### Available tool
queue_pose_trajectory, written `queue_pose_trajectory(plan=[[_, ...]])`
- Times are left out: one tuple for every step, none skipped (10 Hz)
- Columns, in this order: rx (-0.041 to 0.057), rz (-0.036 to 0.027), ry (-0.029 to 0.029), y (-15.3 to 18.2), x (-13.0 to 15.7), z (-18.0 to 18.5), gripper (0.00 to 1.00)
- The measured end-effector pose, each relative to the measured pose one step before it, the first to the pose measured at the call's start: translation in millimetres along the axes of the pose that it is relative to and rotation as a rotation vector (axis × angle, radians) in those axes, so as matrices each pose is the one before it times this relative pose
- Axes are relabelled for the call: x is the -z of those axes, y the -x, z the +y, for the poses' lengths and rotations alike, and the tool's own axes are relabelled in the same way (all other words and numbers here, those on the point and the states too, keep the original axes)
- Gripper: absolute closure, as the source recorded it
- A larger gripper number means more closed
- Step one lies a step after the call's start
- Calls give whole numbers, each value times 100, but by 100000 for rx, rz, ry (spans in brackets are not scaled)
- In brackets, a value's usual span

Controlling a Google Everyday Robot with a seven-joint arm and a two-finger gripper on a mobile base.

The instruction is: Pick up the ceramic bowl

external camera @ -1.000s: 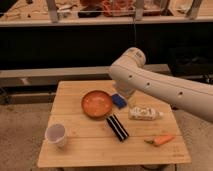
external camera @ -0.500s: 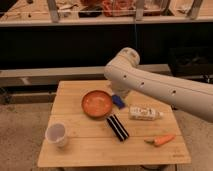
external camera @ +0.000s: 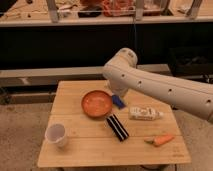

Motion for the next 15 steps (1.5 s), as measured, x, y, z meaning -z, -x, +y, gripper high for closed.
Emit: queue_pose_trajectory(plan=[[2559, -809, -673, 64, -266, -465, 20], [1402, -521, -422, 20, -189, -252, 20], [1470, -455, -431, -141, -246, -187, 20], [1304, -484, -512, -205, -247, -157, 20], [843, -314, -317, -52, -157, -163, 20], [2029, -912, -1025, 99, -353, -352, 20], [1551, -833, -674, 192, -572, -154, 20], [2251, -853, -1082, 227, -656, -246, 20], [1402, -617, -1078, 98, -333, -185, 20], [962, -675, -942, 109, -518, -57, 20], [1614, -900, -1102, 146, -865, -12, 20], [2036, -1060, -1093, 273, -968, -133, 20], [1294, -623, -495, 173, -376, -130, 20], [1634, -554, -418, 107, -230, -100, 20], [1015, -705, -435, 0, -715, 91, 20]])
